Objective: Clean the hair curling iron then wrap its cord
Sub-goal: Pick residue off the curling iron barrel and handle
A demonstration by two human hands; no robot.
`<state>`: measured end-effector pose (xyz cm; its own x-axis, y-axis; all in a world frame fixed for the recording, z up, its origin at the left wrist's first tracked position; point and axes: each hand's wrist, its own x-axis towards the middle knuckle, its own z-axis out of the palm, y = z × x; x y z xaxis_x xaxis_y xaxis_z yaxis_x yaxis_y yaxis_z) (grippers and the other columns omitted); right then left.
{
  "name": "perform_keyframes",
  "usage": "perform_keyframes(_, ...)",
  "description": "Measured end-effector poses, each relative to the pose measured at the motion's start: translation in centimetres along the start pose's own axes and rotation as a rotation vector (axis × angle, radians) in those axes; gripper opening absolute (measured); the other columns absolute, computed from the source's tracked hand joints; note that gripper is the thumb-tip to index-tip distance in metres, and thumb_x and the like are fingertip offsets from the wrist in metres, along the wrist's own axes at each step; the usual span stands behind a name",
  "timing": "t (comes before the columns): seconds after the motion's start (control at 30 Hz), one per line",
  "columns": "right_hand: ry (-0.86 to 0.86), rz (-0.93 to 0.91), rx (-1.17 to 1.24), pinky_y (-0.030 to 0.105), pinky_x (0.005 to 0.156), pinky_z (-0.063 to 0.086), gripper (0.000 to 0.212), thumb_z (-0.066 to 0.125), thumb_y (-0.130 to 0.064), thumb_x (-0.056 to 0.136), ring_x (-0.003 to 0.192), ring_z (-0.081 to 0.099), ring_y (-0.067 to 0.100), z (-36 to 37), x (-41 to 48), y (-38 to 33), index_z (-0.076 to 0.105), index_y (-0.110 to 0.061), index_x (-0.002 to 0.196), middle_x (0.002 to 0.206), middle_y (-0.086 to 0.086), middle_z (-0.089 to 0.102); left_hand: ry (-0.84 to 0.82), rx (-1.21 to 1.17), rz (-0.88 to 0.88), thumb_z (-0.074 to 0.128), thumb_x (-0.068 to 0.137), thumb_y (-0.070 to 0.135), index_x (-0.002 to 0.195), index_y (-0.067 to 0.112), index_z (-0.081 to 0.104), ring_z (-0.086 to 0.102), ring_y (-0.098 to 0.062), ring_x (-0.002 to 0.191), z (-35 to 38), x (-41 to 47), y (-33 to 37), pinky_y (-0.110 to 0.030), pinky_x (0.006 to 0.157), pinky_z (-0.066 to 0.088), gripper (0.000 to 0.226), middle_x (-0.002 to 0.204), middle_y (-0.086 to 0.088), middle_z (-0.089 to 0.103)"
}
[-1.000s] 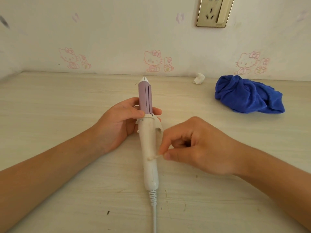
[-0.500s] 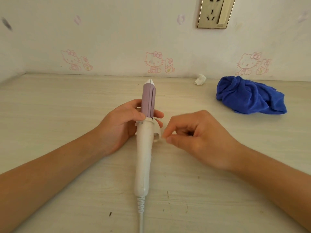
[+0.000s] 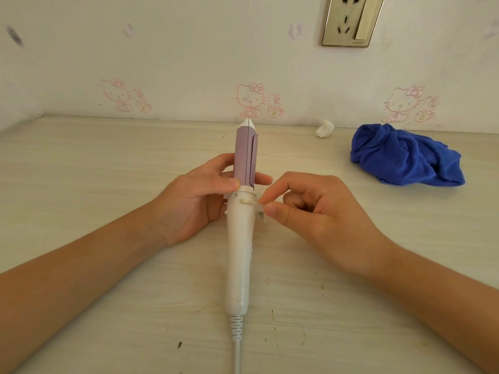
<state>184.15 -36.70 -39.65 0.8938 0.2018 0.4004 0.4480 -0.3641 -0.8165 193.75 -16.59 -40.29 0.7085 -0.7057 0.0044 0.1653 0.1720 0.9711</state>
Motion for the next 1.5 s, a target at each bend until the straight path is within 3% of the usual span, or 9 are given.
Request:
perform_keyframes(0.13, 0.057, 0.029, 0.014, 0.034, 0.11, 0.05, 0.01, 0.066, -0.001, 0.097, 0.046, 0.039, 0.016, -0.21, 0.07, 0.47, 0.072, -0.006, 0.091, 0.046, -0.012, 0.032, -0.073, 0.021, -0.017, 0.07, 0.088, 0.023, 0.138, 0.018, 0.056, 0.072, -0.02, 0.088, -0.13, 0.02, 0.16, -0.029, 0.072, 0.055, 0.053, 0.119, -0.007, 0.074)
perform_keyframes(0.2, 0.058, 0.021, 0.022, 0.033, 0.102, 0.055, 0.009, 0.067, -0.002, 0.096, 0.045, 0.031, 0.011, -0.27, 0.04, 0.62, 0.073, -0.007, 0.09, 0.046, -0.012, 0.033, -0.108, 0.007, -0.041, 0.08, 0.082, 0.033, 0.142, 0.02, 0.055, 0.073, -0.021, 0.088, -0.26, 0.01, 0.19, -0.028, 0.071, 0.058, 0.066, 0.116, -0.007, 0.074)
perform_keyframes(0.3, 0.066, 0.032, -0.044, 0.022, 0.06, 0.047, 0.009, 0.071, -0.005, 0.094, 0.045, 0.029, 0.006, -0.69, 0.13, 0.95, 0.075, -0.011, 0.089, 0.046, -0.012, 0.035, -0.125, 0.028, -0.057, 0.059, 0.094, 0.017, 0.143, 0.013, 0.05, 0.074, -0.022, 0.088, -0.42, 0.08, 0.26, -0.025, 0.067, 0.058, 0.05, 0.11, -0.004, 0.076)
perform_keyframes(0.4, -0.05, 0.048, 0.009, 0.008, 0.064, 0.041, 0.008, 0.072, 0.0, 0.092, 0.046, 0.028, 0.009, -0.85, -0.1, 0.68, 0.076, -0.005, 0.088, 0.048, -0.009, 0.036, -0.134, -0.007, -0.084, 0.048, 0.095, 0.008, 0.14, 0.007, 0.051, 0.074, -0.023, 0.083, -0.47, 0.01, 0.25, -0.025, 0.064, 0.057, 0.045, 0.105, -0.008, 0.076)
perform_keyframes(0.53, 0.02, 0.051, -0.065, 0.011, 0.051, 0.032, 0.009, 0.071, -0.003, 0.093, 0.043, 0.029, 0.006, -0.58, 0.28, 0.55, 0.076, -0.007, 0.088, 0.046, -0.01, 0.036, -0.123, -0.009, -0.085, 0.048, 0.09, 0.007, 0.142, 0.0, 0.047, 0.075, -0.034, 0.083, -0.02, 0.03, 0.25, -0.025, 0.062, 0.057, 0.053, 0.099, -0.012, 0.075)
perform_keyframes(0.7, -0.109, 0.052, -0.036, 0.014, 0.051, 0.031, 0.008, 0.074, -0.003, 0.092, 0.046, 0.029, 0.007, -0.54, -0.03, 0.13, 0.078, -0.009, 0.087, 0.047, -0.009, 0.035, -0.081, 0.037, -0.075, 0.048, 0.085, 0.008, 0.135, 0.001, 0.051, 0.069, -0.018, 0.069, 0.45, -0.01, 0.2, -0.023, 0.057, 0.053, 0.05, 0.089, -0.004, 0.075)
perform_keyframes(0.83, -0.007, 0.046, -0.098, 0.012, 0.05, 0.031, 0.009, 0.072, -0.003, 0.092, 0.043, 0.029, 0.006, -0.73, 0.3, 0.39, 0.077, -0.009, 0.087, 0.045, -0.011, 0.036, -0.06, 0.017, -0.094, 0.051, 0.083, 0.008, 0.139, -0.002, 0.049, 0.073, -0.037, 0.078, 0.49, 0.07, 0.29, -0.026, 0.059, 0.056, 0.057, 0.093, -0.013, 0.073)
perform_keyframes(0.97, -0.077, 0.026, -0.089, 0.014, 0.051, 0.032, 0.01, 0.074, -0.004, 0.091, 0.045, 0.03, 0.007, -0.59, 0.0, 0.23, 0.077, -0.011, 0.086, 0.047, -0.01, 0.036, -0.054, 0.019, -0.09, 0.049, 0.083, 0.007, 0.14, -0.004, 0.046, 0.071, -0.024, 0.071, 0.45, 0.0, 0.23, -0.026, 0.059, 0.055, 0.058, 0.088, -0.008, 0.074)
perform_keyframes(1.5, -0.012, 0.012, -0.158, 0.013, 0.051, 0.031, 0.011, 0.073, -0.004, 0.092, 0.044, 0.031, 0.008, -0.72, 0.31, 0.35, 0.077, -0.012, 0.085, 0.045, -0.011, 0.036, -0.102, -0.077, -0.109, 0.047, 0.086, 0.002, 0.144, -0.006, 0.043, 0.074, -0.036, 0.082, -0.34, 0.14, 0.12, -0.032, 0.067, 0.059, 0.059, 0.099, -0.019, 0.072)
